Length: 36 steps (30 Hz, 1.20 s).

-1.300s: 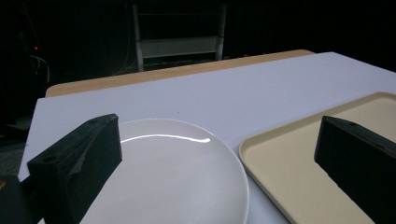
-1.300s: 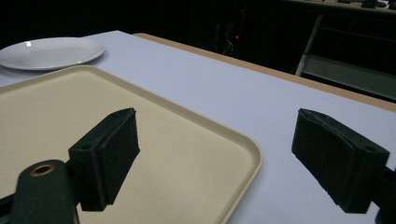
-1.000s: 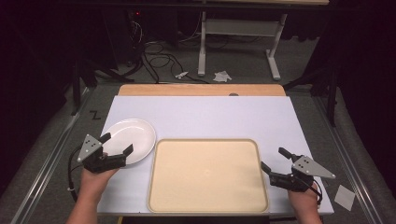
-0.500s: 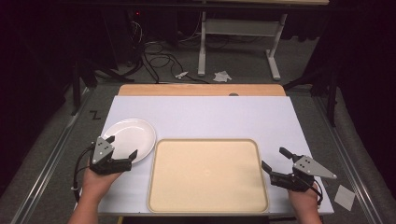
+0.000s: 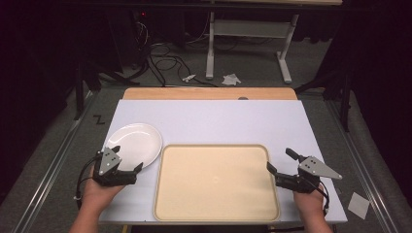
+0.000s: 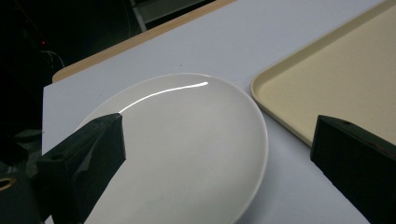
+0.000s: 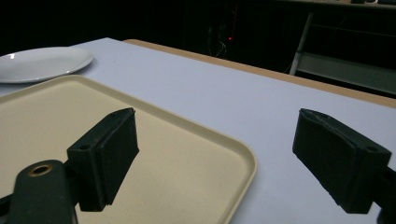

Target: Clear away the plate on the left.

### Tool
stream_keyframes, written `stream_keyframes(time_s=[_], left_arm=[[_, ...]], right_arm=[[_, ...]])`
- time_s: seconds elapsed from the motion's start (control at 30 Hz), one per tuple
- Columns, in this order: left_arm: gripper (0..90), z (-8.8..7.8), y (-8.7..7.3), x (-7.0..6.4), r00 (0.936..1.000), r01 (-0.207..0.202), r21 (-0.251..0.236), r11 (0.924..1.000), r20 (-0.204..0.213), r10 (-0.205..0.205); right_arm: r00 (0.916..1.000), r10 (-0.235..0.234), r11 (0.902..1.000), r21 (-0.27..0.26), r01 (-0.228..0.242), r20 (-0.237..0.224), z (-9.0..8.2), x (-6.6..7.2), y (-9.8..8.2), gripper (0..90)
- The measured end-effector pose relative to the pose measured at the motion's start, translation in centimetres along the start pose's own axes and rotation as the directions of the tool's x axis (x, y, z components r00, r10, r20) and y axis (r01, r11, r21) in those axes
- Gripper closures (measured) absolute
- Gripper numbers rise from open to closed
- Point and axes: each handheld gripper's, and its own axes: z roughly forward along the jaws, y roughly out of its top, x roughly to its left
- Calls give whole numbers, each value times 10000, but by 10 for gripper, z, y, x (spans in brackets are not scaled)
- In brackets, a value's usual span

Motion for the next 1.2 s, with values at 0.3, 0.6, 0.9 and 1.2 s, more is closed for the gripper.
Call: stream_keyframes(time_s=[0.3, 0.6, 0.9, 1.2], left_arm=[[56, 3, -1, -6, 9949, -991, 755, 9922, -130, 1003], [68, 10, 10, -20, 9665, -2511, 1671, 9534, -119, 2566], [87, 16, 9, -20, 9509, -3061, 2247, 9251, 259, 3083], [119, 18, 3, -27, 9136, -3985, 2708, 8763, 330, 4053]], right_arm=[[9999, -28, 10000, 71, 29, -142, 6, 0, 0, 143], [9998, -166, 9998, 129, 168, -118, -1, 0, -2, 144], [9996, -262, 9996, 80, 263, -62, -15, 0, -4, 153], [9997, -226, 9997, 52, 227, -98, -20, -1, -7, 155]])
